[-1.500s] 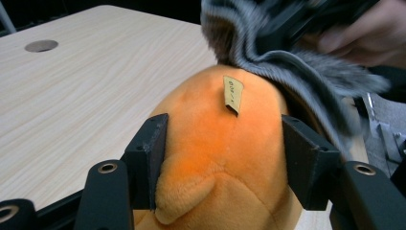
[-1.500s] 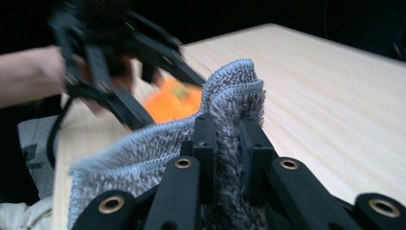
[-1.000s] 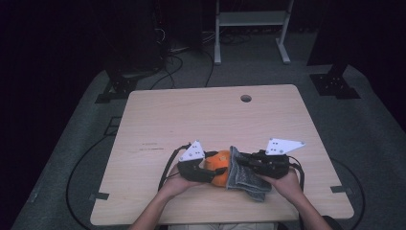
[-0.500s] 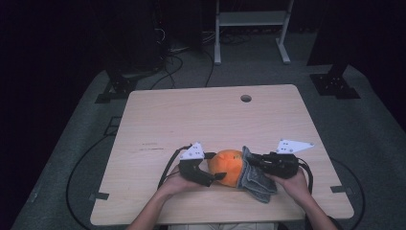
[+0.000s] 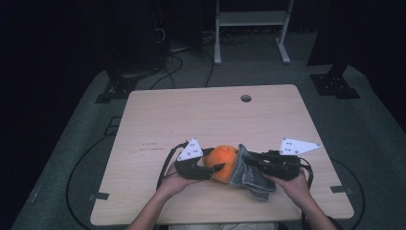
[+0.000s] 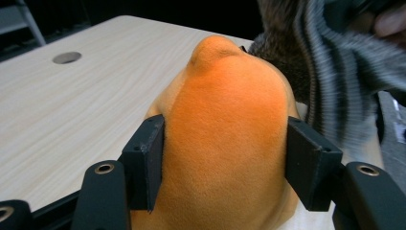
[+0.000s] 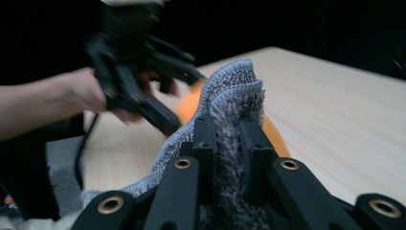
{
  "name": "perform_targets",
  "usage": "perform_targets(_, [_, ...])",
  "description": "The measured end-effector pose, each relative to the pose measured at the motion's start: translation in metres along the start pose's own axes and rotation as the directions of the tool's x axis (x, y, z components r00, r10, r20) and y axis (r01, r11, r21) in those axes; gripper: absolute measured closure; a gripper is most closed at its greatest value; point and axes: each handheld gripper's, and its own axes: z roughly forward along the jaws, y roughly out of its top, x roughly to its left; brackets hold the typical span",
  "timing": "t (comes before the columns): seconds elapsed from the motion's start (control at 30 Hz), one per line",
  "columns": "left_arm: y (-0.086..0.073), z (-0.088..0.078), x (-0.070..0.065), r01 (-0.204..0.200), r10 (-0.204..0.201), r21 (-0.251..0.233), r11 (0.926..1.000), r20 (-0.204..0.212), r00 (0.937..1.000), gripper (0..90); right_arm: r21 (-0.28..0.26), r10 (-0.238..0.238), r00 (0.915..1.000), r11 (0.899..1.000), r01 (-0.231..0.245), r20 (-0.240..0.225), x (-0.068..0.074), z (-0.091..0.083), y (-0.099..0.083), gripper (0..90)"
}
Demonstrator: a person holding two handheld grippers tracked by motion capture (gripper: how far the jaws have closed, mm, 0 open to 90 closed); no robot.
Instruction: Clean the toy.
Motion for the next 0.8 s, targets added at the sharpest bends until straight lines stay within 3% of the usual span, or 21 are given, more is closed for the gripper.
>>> perform_targets(0.07, [0.0, 0.002, -0.003, -0.005, 0.005, 0.014, 0.9999, 0.014, 0.9999, 37.5, -0.012, -0.013, 0.9998, 1.0, 0.013, -0.014, 0.004, 0.007, 0.007, 78.7])
perform_targets(0.17, [0.0, 0.003, -0.007, -0.002, 0.002, 0.022, 0.9998, 0.038, 0.9993, 35.6, 0.055, -0.025, 0.9996, 0.998, 0.024, 0.014, 0.002, 0.021, 0.005, 78.7])
perform_targets(0.3, [-0.006, 0.001, 0.003, 0.049, -0.047, -0.012, 0.9988, 0.131, 0.9903, 30.3, 0.029, 0.074, 0.9971, 0.997, -0.074, -0.016, -0.01, 0.021, -0.015, 78.8])
perform_targets(0.4, [-0.007, 0.003, 0.009, 0.059, -0.054, -0.035, 0.9977, 0.12, 0.9913, 19.4, 0.037, 0.08, 0.9968, 0.996, -0.08, -0.001, -0.012, 0.015, -0.022, 78.7])
perform_targets(0.43, [-0.008, 0.004, 0.011, 0.065, -0.061, -0.03, 0.9974, 0.102, 0.9929, 15.7, 0.039, 0.077, 0.997, 0.996, -0.077, 0.001, -0.012, 0.014, -0.023, 78.7])
perform_targets(0.53, [-0.012, 0.005, 0.017, 0.089, -0.087, -0.022, 0.9958, 0.1, 0.9913, 10.2, 0.043, 0.069, 0.9974, 0.997, -0.07, 0.022, -0.014, 0.007, -0.024, 78.7])
perform_targets(0.6, [-0.016, 0.009, 0.022, 0.12, -0.119, -0.001, 0.9927, 0.131, 0.9841, 8.4, 0.044, 0.075, 0.9968, 0.996, -0.076, 0.026, -0.015, 0.004, -0.026, 78.7])
perform_targets(0.67, [-0.019, 0.016, 0.024, 0.153, -0.155, 0.027, 0.9878, 0.174, 0.9725, 7.8, 0.046, 0.071, 0.997, 0.996, -0.073, 0.031, -0.017, 0.001, -0.028, 78.6])
perform_targets(0.7, [-0.021, 0.019, 0.025, 0.174, -0.177, 0.03, 0.9842, 0.196, 0.9646, 7.7, 0.049, 0.068, 0.9969, 0.996, -0.07, 0.038, -0.017, 0.001, -0.029, 78.6])
perform_targets(0.77, [-0.027, 0.024, 0.027, 0.232, -0.232, 0.029, 0.9723, 0.252, 0.9397, 11.9, 0.052, 0.062, 0.9966, 0.997, -0.065, 0.053, -0.018, -0.002, -0.029, 78.5])
perform_targets(0.8, [-0.028, 0.023, 0.026, 0.229, -0.225, 0.015, 0.9733, 0.248, 0.9423, 18.4, 0.053, 0.066, 0.9963, 0.996, -0.069, 0.056, -0.019, -0.003, -0.029, 78.4])
